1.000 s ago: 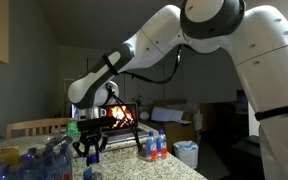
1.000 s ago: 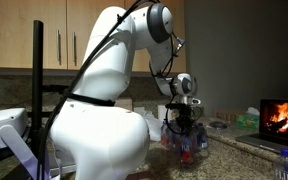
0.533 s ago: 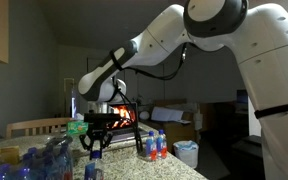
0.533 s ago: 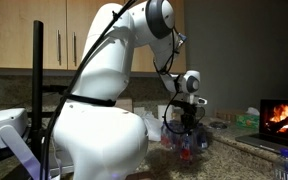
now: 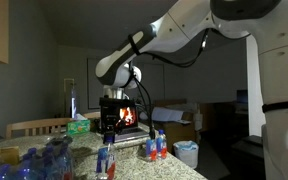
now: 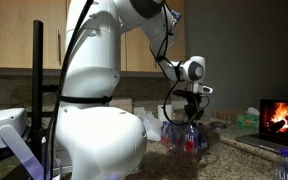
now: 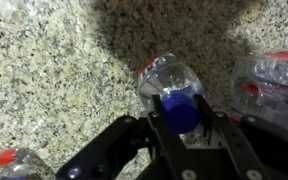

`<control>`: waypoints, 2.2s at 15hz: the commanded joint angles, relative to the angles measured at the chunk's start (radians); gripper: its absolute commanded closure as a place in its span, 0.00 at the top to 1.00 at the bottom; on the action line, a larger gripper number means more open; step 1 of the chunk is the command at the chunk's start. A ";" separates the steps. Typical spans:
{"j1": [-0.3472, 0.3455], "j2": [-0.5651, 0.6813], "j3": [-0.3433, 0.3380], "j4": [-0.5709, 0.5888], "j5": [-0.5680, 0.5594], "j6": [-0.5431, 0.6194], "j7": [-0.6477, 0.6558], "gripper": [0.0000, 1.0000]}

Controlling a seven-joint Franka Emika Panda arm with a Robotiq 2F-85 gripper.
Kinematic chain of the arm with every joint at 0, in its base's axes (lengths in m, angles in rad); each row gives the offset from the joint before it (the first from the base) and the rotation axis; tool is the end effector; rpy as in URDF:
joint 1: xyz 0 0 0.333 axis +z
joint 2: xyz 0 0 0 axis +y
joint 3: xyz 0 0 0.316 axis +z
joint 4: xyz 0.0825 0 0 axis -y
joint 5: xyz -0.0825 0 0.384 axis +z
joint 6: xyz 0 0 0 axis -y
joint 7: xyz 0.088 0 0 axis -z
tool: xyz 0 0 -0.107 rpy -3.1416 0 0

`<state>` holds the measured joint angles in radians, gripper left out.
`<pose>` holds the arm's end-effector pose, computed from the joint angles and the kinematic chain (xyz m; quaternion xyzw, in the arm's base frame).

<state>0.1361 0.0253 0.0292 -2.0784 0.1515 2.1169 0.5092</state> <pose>0.5441 0.0977 0.4174 -0.9757 0.2089 0.0154 0.0638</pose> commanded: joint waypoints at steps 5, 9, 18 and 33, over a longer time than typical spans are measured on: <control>-0.028 -0.010 0.010 -0.013 -0.016 0.032 0.042 0.15; -0.065 -0.034 -0.020 -0.048 -0.002 0.176 0.148 0.15; -0.178 0.033 -0.114 0.023 0.009 0.217 0.190 0.15; -0.205 0.227 -0.183 0.204 -0.025 0.064 0.157 0.15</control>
<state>-0.0639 0.2433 -0.1493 -1.9111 0.1465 2.2246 0.6622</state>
